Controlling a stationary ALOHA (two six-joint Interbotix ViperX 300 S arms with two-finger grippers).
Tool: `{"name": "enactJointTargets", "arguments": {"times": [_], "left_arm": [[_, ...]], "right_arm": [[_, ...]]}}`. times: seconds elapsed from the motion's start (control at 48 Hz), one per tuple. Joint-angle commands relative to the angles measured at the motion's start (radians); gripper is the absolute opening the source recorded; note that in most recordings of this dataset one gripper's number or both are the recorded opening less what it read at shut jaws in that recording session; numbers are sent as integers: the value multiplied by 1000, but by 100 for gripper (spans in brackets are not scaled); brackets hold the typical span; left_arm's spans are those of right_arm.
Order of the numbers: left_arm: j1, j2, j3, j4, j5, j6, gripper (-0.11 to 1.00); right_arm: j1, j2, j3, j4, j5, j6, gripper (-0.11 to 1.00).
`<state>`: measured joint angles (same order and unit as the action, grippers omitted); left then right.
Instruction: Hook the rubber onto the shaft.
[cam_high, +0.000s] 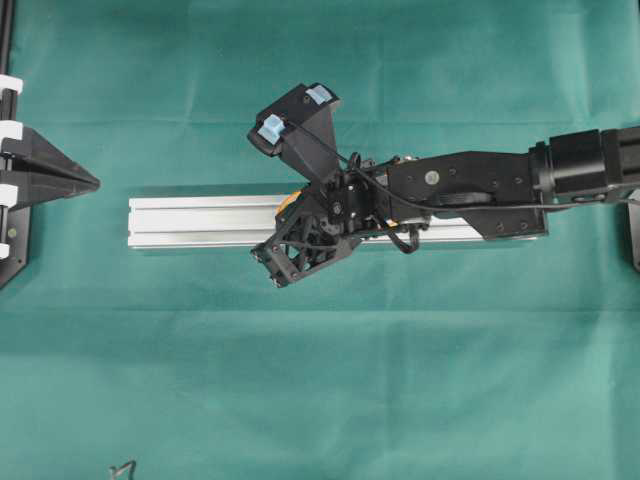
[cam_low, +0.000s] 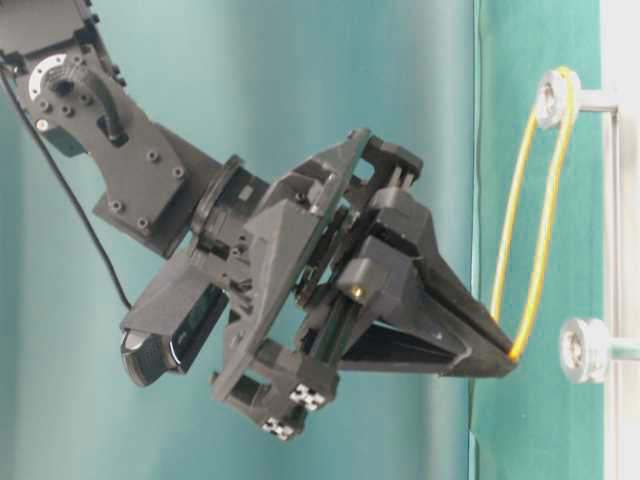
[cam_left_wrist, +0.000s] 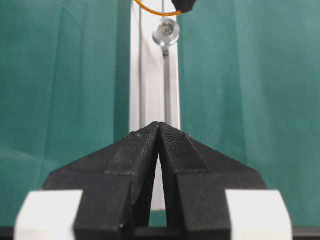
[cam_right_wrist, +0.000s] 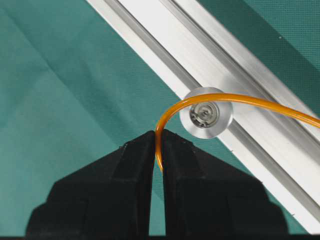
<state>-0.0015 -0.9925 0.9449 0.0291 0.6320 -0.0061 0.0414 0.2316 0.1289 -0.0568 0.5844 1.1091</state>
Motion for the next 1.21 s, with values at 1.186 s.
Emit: {"name": "enactJointTargets", "arguments": {"times": [1.186], "left_arm": [[2, 8, -32, 3, -5, 0, 2]], "right_arm": [[-43, 57, -91, 74, 17, -41, 7]]}}
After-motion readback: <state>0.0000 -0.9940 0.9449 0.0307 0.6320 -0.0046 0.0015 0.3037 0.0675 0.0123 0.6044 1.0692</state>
